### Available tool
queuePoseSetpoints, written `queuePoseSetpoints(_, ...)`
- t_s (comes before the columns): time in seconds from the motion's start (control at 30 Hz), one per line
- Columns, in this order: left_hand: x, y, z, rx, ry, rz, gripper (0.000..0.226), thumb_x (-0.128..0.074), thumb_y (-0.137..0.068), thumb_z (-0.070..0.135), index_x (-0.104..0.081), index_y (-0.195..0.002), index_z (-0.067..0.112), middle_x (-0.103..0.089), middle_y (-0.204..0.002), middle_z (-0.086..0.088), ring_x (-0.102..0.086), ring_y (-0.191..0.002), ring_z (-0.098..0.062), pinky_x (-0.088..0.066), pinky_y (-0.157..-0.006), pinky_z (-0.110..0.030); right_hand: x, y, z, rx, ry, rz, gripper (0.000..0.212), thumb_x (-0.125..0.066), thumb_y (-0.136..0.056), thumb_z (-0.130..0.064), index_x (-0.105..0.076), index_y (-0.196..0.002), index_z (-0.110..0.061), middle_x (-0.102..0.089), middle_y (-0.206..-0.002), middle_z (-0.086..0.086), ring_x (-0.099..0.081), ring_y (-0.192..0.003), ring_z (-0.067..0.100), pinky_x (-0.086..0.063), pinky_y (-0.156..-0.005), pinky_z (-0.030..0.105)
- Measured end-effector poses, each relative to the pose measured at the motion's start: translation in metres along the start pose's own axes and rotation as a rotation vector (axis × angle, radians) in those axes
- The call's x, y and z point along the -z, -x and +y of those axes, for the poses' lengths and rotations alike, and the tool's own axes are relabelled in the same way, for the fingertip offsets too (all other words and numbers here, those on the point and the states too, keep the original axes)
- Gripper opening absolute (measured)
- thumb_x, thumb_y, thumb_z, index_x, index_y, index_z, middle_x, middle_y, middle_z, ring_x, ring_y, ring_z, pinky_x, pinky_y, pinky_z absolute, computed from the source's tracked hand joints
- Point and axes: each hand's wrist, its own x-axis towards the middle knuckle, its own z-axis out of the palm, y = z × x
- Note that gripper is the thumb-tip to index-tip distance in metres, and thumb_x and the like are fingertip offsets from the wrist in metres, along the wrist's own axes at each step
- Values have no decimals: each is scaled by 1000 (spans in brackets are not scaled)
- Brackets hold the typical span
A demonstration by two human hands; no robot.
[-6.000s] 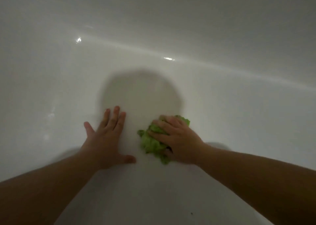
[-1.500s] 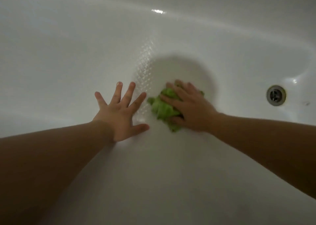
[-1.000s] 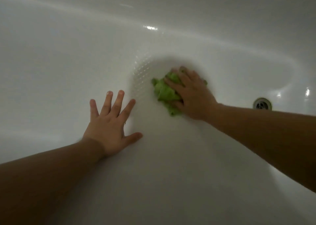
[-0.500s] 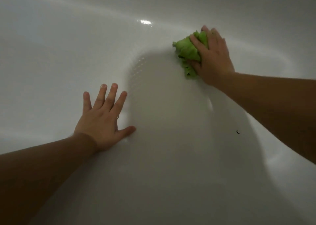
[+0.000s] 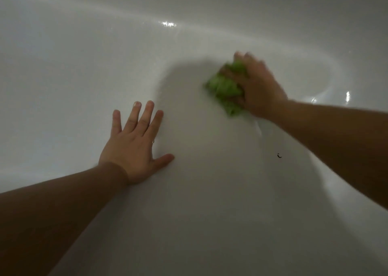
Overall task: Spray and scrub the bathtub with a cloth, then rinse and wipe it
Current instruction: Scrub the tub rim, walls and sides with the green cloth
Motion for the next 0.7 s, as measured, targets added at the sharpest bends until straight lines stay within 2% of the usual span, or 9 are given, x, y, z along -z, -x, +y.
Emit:
queuePoseSetpoints(0.1,0,-5,6,-13,-7,9,106,-10,-86,91,18,-163,24,27,-169,-3,27,-155,-27,8,-124,-62,23,-29,24,-172,9,33,72,-60,-100,-49,-29,-162,-32,-9,-172,15,-7,-157,43,-9,-126,60)
queuePoseSetpoints(0.17,0,-6,10,-15,-5,14,104,-9,-87,89,17,-163,23,26,-170,-4,26,-156,-27,7,-125,-62,8,-18,15,-185,18,68,68,-62,-99,-44,-37,-160,-28,-21,-169,20,-19,-153,50,-20,-122,66)
queuePoseSetpoints(0.23,0,-5,14,-12,0,17,103,-10,-89,88,15,-164,22,23,-170,-5,24,-156,-28,4,-125,-63,-15,26,-12,-107,-37,70,67,-66,-92,-44,-47,-154,-26,-37,-161,24,-35,-145,54,-33,-113,69)
queuePoseSetpoints(0.27,0,-4,16,-11,3,15,102,-11,-89,88,15,-164,22,23,-170,-5,23,-156,-28,3,-125,-63,-24,58,-30,-31,-78,35,69,-67,-90,-47,-48,-153,-28,-39,-160,22,-37,-144,53,-35,-113,68)
queuePoseSetpoints(0.4,-3,0,28,-16,7,3,103,-14,-90,88,13,-164,22,21,-171,-7,22,-157,-29,3,-125,-63,-24,165,-85,248,-184,-211,71,-56,-95,-63,-32,-158,-43,-30,-167,5,-27,-153,37,-21,-124,57)
queuePoseSetpoints(0.5,-5,0,32,-28,-3,5,104,-16,-90,88,9,-165,21,17,-171,-7,19,-157,-29,1,-125,-64,-27,152,-64,397,-162,-268,65,-52,-95,-55,-35,-157,-43,-30,-167,7,-30,-152,36,-24,-123,58)
queuePoseSetpoints(0.57,-6,-2,34,-36,-9,6,103,-16,-90,88,8,-165,22,17,-172,-6,19,-157,-29,1,-125,-64,-18,109,-28,208,-129,-171,63,-57,-96,-45,-40,-156,-39,-27,-168,11,-29,-152,40,-29,-121,60)
queuePoseSetpoints(0.63,-7,-4,36,-36,-22,7,103,-14,-89,88,12,-164,23,19,-171,-5,22,-157,-28,1,-125,-63,4,58,17,-65,-72,-142,71,-64,-97,-43,-32,-160,-38,-13,-171,12,-16,-156,41,-21,-125,58)
queuePoseSetpoints(0.7,-7,-6,39,-39,-30,12,102,-13,-89,89,12,-164,24,20,-171,-4,22,-157,-27,1,-125,-63,25,23,55,-168,-2,-68,76,-63,-98,-49,-24,-162,-37,-5,-172,14,-6,-158,41,-14,-126,60)
